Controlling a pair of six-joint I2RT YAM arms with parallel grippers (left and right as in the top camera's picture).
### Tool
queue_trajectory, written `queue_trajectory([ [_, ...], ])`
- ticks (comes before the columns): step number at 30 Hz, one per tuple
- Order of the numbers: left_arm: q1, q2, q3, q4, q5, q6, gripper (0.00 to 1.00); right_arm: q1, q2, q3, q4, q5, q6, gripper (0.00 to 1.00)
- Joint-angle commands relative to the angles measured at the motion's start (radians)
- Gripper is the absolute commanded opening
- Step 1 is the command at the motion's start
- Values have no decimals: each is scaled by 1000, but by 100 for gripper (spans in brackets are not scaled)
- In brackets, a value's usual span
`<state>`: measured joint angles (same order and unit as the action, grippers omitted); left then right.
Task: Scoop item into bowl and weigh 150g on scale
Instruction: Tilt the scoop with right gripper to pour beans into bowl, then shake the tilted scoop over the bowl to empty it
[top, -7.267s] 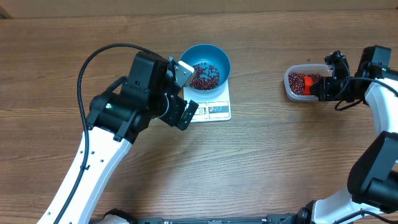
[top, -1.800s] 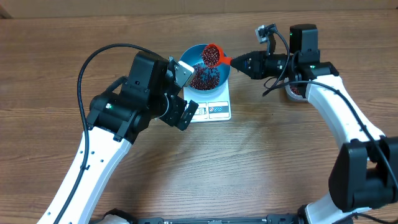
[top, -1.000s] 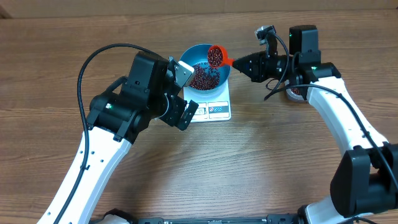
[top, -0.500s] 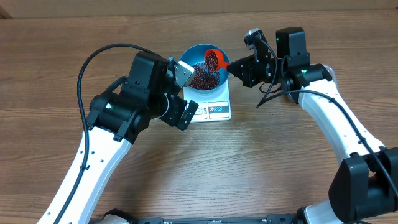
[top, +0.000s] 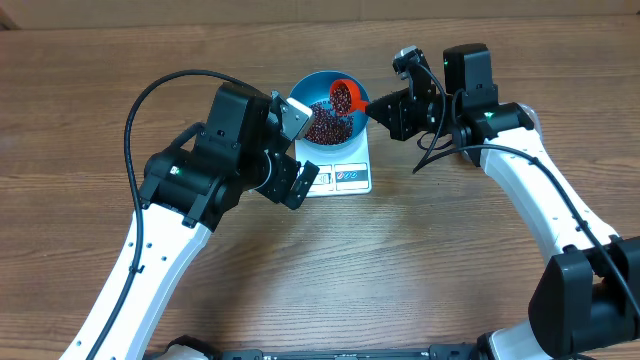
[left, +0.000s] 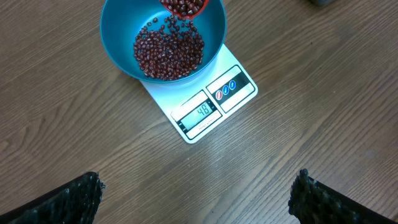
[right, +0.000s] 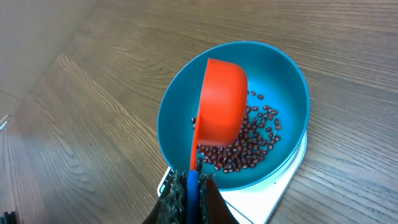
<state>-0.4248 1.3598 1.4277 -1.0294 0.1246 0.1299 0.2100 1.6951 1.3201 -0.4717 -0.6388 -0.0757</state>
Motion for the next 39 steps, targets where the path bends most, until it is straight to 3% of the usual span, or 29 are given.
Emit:
queue_trajectory([
  [1,-1,6,8,1,14,-11,100,-2,-51,24,5,3,-8,4],
  [9,-1,6,8,1,14,-10,100,2,-101,24,5,42,-32,4],
  [17,-1,6,8,2,14,-11,100,97,-103,24,-39,276,-116,3],
  [39,-1,20,7,2,-1,-10,100,101,-103,24,-50,275,-112,4],
])
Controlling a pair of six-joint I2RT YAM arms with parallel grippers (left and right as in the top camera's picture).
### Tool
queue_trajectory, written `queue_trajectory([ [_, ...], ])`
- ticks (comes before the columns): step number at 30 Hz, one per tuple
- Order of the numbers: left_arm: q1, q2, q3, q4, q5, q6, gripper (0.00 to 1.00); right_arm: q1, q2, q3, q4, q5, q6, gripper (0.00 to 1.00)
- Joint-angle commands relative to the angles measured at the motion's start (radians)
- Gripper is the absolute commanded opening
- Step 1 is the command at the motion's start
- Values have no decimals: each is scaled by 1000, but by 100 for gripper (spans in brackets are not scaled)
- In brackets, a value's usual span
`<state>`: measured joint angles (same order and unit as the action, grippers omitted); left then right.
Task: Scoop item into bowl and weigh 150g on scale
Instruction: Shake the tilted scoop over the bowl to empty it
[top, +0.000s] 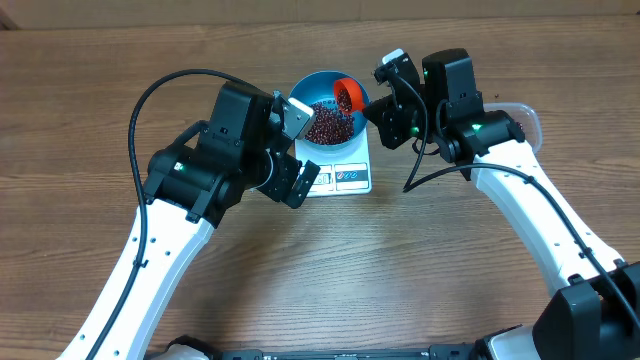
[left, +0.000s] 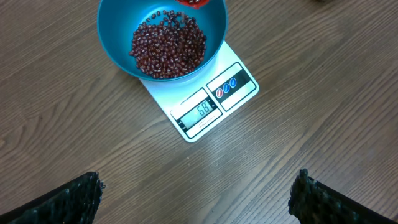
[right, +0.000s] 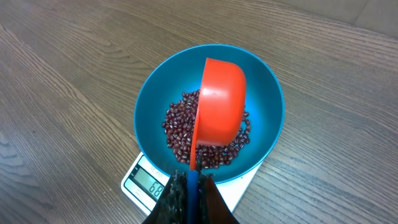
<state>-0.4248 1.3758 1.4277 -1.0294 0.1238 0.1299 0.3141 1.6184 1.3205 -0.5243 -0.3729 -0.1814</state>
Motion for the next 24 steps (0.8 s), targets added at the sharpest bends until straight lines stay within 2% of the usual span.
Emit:
queue_trajectory([
  [1,-1,4,7,2,0,-10,100,-3,-26,24,3,10,-6,4],
  [15,-1,4,7,2,0,-10,100,7,-26,24,6,2,-10,4],
  [20,-1,4,7,2,0,-10,100,50,-27,24,-5,12,-130,4],
  [24,-1,4,7,2,0,-10,100,70,-27,24,17,115,-125,4],
])
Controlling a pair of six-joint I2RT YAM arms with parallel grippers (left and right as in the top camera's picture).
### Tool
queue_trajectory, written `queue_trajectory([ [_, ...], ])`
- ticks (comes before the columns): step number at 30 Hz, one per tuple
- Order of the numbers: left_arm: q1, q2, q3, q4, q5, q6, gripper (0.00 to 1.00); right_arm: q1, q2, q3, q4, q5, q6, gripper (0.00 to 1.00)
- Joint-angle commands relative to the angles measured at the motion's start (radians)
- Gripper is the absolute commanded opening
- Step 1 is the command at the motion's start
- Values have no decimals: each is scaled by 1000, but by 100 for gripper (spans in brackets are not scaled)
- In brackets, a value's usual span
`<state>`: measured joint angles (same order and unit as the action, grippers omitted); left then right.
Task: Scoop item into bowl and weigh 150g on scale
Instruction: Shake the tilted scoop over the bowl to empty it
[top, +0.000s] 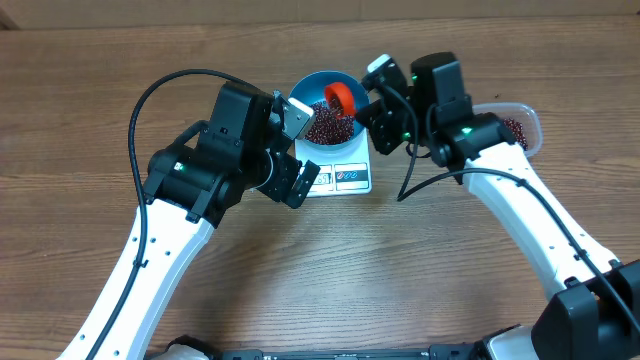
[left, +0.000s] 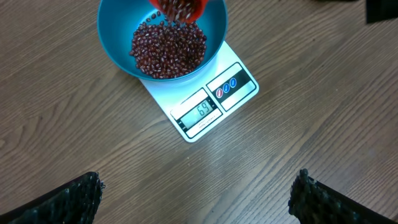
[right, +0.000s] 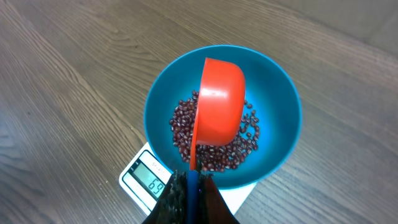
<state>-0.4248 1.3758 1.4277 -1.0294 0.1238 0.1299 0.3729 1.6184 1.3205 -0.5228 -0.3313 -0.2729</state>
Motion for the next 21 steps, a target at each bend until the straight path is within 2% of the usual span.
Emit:
queue_trajectory([
  [1,-1,4,7,2,0,-10,100,11,-27,24,20,89,-25,4],
  [15,-1,4,7,2,0,-10,100,11,-27,24,13,95,-23,4],
  [21,-1,4,7,2,0,-10,100,13,-27,24,-9,91,-134,4],
])
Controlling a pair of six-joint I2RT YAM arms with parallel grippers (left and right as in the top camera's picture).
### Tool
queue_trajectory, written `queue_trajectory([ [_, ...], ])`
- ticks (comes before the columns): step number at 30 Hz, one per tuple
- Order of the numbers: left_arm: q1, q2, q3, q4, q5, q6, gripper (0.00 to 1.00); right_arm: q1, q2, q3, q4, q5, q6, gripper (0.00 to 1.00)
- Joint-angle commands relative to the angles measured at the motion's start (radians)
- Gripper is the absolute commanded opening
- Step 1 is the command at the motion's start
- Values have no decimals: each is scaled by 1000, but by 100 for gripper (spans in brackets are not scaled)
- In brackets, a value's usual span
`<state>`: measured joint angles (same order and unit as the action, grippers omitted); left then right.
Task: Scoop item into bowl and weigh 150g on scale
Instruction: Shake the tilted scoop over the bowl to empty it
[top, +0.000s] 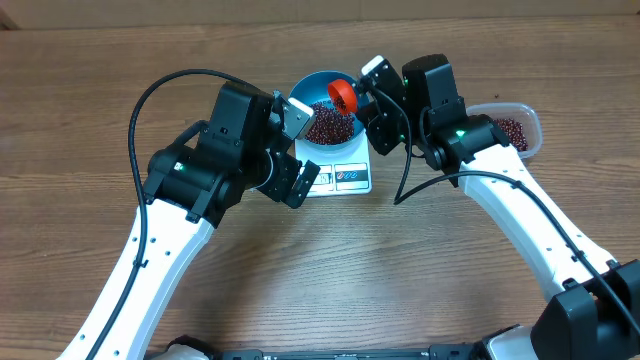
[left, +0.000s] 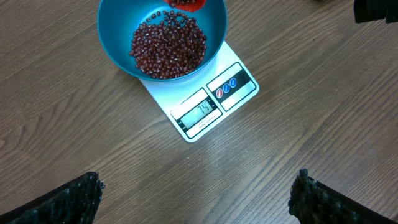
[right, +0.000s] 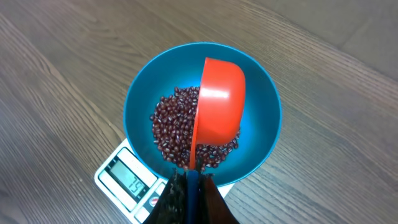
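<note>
A blue bowl (top: 325, 108) of dark red beans (left: 168, 48) stands on the white scale (left: 205, 106), whose display reads about 75. My right gripper (right: 191, 190) is shut on the handle of an orange scoop (right: 219, 106), tipped on its side over the bowl. The scoop (top: 342, 95) hangs above the bowl's right half. My left gripper (left: 196, 199) is open, hovering over bare table in front of the scale, with nothing between its fingers.
A clear plastic tub (top: 512, 130) holding more red beans sits at the right, behind my right arm. The left arm's body (top: 225, 160) lies just left of the scale. Wood table (top: 400, 270) spreads all around.
The scale reading rose from about 69 to about 75. My right gripper shifted slightly left with the tipped scoop, and more beans lie in the bowl. The left gripper stayed put.
The scoop was tipped over the bowl with beans falling and the scale near 48. Then the display showed 68, then 69 with more beans dropping. Now it reads about 75, scoop still tipped over the bowl. The left arm held still throughout.
</note>
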<state>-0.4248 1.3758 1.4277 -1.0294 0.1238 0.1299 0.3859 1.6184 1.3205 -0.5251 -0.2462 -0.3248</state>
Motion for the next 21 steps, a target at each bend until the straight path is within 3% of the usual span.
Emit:
queue_trajectory([
  [1,-1,4,7,2,0,-10,100,0,-27,24,-10,6,-102,4],
  [11,-1,4,7,2,0,-10,100,0,-27,24,-20,-58,-182,4],
  [15,-1,4,7,2,0,-10,99,0,-27,24,24,32,-84,4],
  [19,-1,4,7,2,0,-10,100,7,-27,24,-14,-61,-224,4],
  [21,-1,4,7,2,0,-10,100,9,-27,24,-11,-29,-211,4],
])
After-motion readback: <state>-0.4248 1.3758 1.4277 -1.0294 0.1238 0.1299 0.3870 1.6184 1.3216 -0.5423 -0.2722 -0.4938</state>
